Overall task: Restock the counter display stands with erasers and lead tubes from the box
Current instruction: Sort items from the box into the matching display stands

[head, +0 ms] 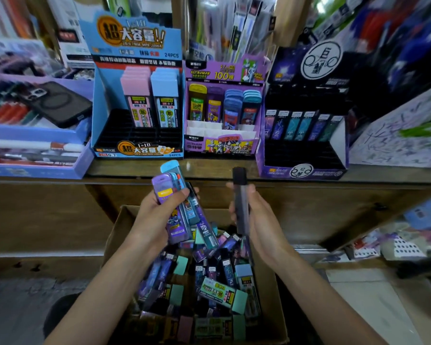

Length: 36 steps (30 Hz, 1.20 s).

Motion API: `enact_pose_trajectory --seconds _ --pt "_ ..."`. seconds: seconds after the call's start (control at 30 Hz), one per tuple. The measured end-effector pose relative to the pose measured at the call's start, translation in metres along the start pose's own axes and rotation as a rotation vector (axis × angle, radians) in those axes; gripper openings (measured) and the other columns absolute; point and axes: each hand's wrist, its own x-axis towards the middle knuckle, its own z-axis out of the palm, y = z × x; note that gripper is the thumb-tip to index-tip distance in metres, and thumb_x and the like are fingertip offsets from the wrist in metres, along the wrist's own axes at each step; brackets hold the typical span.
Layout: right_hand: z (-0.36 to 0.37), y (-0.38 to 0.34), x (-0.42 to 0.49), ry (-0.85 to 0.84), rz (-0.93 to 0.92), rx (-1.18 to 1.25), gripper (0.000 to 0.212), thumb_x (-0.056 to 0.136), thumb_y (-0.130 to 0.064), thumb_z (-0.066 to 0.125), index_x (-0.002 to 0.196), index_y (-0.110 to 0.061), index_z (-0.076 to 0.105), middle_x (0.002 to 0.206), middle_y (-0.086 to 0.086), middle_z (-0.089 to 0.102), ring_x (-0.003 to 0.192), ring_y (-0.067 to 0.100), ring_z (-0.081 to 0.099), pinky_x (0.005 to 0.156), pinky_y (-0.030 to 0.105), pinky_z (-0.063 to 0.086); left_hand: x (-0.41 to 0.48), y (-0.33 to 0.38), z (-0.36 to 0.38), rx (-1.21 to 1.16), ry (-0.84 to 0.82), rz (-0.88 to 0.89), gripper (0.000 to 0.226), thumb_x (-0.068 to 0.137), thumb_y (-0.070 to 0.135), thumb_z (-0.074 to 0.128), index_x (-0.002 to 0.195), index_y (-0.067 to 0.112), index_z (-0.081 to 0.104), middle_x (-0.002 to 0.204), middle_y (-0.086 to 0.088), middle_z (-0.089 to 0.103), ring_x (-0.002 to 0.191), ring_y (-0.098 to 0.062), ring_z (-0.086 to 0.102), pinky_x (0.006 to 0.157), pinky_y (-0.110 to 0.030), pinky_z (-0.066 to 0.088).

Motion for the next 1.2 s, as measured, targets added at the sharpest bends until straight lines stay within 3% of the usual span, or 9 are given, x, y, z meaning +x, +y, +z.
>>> enact_pose_trajectory --seconds 0.1,0.2,0.27,0.4,0.53,0.77,1.03,1.13,1.2 --pt "-0.007 -0.020 0.000 0.003 -0.057 0.033 0.038 0.076 -0.065 0.043 0.100 -0.045 0.066 0.074 -0.012 0.056 0.075 0.005 0.052 0.079 0.029 0.038 0.007 0.014 0.015 0.007 -0.026 0.055 0.010 0.086 0.006 0.059 0.091 0.011 0.066 0.084 -0.006 0.075 0.069 -0.016 0.070 0.059 -0.032 0.058" --pt "-0.020 -0.040 0.002 0.013 -0.161 0.090 0.017 0.074 -0.044 0.064 0.088 -0.036 0.069 0.084 -0.012 0.062 0.088 0.007 0.058 0.082 0.025 0.042 0.015 0.025 0.028 0.016 -0.054 0.078 0.009 0.085 0.008 0.062 0.090 0.014 0.067 0.083 -0.005 0.075 0.068 -0.016 0.071 0.054 -0.030 0.056" --pt "-0.034 -0.061 0.003 0.001 -0.262 0.023 0.009 0.076 -0.033 0.067 0.084 -0.031 0.070 0.084 -0.011 0.064 0.086 0.005 0.061 0.076 0.018 0.046 0.019 0.032 0.037 0.029 -0.082 0.101 0.014 0.085 0.009 0.061 0.098 0.011 0.066 0.088 -0.007 0.075 0.072 -0.017 0.071 0.057 -0.031 0.056" --pt "-0.068 -0.105 0.021 0.201 -0.418 -0.183 0.012 0.076 -0.019 0.073 0.088 -0.021 0.070 0.086 -0.001 0.069 0.080 0.006 0.064 0.069 0.014 0.049 0.024 0.043 0.050 0.101 -0.128 0.166 0.027 0.084 0.008 0.060 0.110 0.003 0.063 0.098 -0.014 0.072 0.080 -0.020 0.071 0.065 -0.034 0.059" --pt "-0.090 -0.135 0.056 0.330 -0.515 -0.381 0.014 0.078 -0.008 0.074 0.084 -0.016 0.065 0.077 -0.004 0.065 0.071 0.003 0.059 0.069 0.019 0.050 0.027 0.050 0.058 0.108 -0.114 0.213 0.017 0.085 0.006 0.060 0.101 0.010 0.065 0.085 -0.005 0.074 0.074 -0.015 0.071 0.058 -0.029 0.057" --pt "-0.093 -0.132 0.098 0.242 -0.504 -0.605 0.021 0.078 -0.007 0.073 0.076 -0.025 0.063 0.076 -0.007 0.066 0.070 0.000 0.061 0.071 0.018 0.047 0.031 0.054 0.058 0.102 -0.087 0.225 0.015 0.084 0.007 0.061 0.094 0.018 0.067 0.081 0.000 0.075 0.072 -0.014 0.071 0.054 -0.027 0.056" --pt "-0.095 -0.130 0.101 0.184 -0.457 -0.637 0.024 0.077 -0.009 0.074 0.078 -0.032 0.066 0.078 -0.013 0.068 0.075 0.003 0.065 0.072 0.016 0.051 0.032 0.055 0.057 0.105 -0.095 0.218 0.017 0.084 0.007 0.061 0.092 0.020 0.068 0.082 0.000 0.075 0.072 -0.013 0.071 0.052 -0.025 0.055" --pt "-0.093 -0.123 0.103 0.238 -0.378 -0.675 0.011 0.080 -0.012 0.073 0.080 -0.021 0.067 0.079 -0.004 0.067 0.077 0.008 0.062 0.076 0.024 0.053 0.031 0.054 0.060 0.094 -0.101 0.217 0.016 0.085 0.005 0.060 0.089 0.019 0.068 0.078 0.000 0.075 0.068 -0.013 0.071 0.051 -0.025 0.054" --pt "-0.089 -0.121 0.105 0.297 -0.386 -0.837 0.010 0.082 -0.016 0.071 0.078 -0.014 0.063 0.073 -0.005 0.062 0.066 0.001 0.055 0.067 0.013 0.044 0.031 0.053 0.060 0.092 -0.098 0.210 0.015 0.085 0.005 0.060 0.093 0.017 0.066 0.076 -0.001 0.075 0.067 -0.013 0.071 0.050 -0.025 0.054"
